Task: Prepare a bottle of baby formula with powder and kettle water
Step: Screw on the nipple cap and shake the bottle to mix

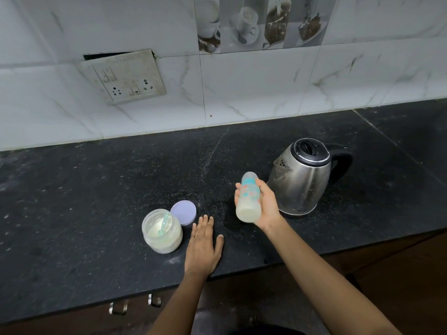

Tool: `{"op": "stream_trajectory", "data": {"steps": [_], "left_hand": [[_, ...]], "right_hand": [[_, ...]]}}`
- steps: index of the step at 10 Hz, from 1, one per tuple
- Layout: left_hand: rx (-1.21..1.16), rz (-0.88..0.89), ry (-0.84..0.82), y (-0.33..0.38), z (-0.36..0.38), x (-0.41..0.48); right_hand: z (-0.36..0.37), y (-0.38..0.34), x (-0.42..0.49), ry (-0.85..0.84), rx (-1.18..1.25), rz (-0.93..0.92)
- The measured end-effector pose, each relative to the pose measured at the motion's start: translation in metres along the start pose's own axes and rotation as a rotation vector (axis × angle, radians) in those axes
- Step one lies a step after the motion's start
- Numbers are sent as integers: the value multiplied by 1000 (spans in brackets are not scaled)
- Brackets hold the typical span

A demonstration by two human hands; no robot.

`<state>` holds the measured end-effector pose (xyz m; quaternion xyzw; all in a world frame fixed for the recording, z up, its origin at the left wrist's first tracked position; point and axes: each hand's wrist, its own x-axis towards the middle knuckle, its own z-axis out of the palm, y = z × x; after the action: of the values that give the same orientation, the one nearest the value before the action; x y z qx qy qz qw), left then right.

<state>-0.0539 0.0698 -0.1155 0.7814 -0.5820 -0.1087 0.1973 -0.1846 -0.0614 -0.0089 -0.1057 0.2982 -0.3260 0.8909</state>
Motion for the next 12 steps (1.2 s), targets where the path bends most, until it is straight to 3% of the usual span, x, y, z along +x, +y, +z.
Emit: {"op": "stream_trajectory", "data": {"steps": [2,3,6,7,8,9,10,11,12], "left_hand": [[-10,-1,9,-1,1,-1],[-5,-1,5,0,0,-1],[5,-5,0,1,-1,-1],[1,-1,-4,0,-1,-1],[2,1,-1,0,-1,-1],[9,1,2,0,0,-1],[5,3,0,0,-1,-1],[4,-1,9,0,-1,-1],[13,0,-2,0,0,-1]], "right_hand": [[1,-2,-3,-79,-12,73],[8,-4,-3,-2,82,5],[16,-7,-5,-56,83,31],[7,-10,-9,-264,-46,116],[10,-10,-12,-358,-230,78],[11,-7,-8,-157,-32,-10],[8,-5,-11,-258,-111,51],[11,-3,-10,-250,-192,50],[19,5,-13,-168,-103,26]]}}
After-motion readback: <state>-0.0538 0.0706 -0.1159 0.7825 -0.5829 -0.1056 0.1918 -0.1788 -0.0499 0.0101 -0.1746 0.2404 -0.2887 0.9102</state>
